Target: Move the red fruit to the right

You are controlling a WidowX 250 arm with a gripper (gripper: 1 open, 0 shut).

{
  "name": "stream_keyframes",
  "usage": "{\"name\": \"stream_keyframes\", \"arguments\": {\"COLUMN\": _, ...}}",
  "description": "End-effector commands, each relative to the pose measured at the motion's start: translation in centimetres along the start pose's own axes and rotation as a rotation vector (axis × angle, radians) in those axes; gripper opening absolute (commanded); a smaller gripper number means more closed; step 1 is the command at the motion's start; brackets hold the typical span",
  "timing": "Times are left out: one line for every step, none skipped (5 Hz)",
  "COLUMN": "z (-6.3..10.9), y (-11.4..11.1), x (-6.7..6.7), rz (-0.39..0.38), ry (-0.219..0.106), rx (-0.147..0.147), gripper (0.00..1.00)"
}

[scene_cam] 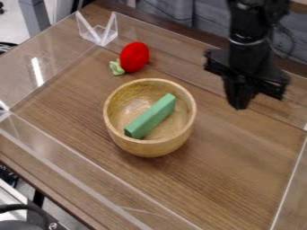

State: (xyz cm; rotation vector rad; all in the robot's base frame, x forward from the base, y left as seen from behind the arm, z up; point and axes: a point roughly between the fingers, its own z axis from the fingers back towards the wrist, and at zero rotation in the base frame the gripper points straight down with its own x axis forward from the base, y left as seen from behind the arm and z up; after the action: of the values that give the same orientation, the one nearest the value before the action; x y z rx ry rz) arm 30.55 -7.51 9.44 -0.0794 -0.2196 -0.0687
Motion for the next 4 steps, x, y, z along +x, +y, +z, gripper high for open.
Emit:
{"name": "stream_keyframes", "arguments": {"z": 2.1, "y": 2.9, "x": 0.6, "rz": 0.039, "ry": -0.056, "rx": -0.009, "gripper": 1.00}}
{"name": "stream_keyframes", "arguments": {"z": 2.4, "y": 6.9, "x": 0.7, "rz": 0.108, "ry": -0.068, "rx": 0.002, "gripper": 1.00}}
{"name": "stream_keyframes", "arguments": {"z": 2.9, "y": 10.7, "x": 0.5, "rz": 0.168, "ry": -0.086, "rx": 0.024, "gripper": 1.00}}
{"name": "stream_keyframes", "arguments": {"z": 3.1, "y": 14.1, "x": 0.4, "rz": 0.219, "ry": -0.108, "rx": 0.046, "gripper": 1.00}}
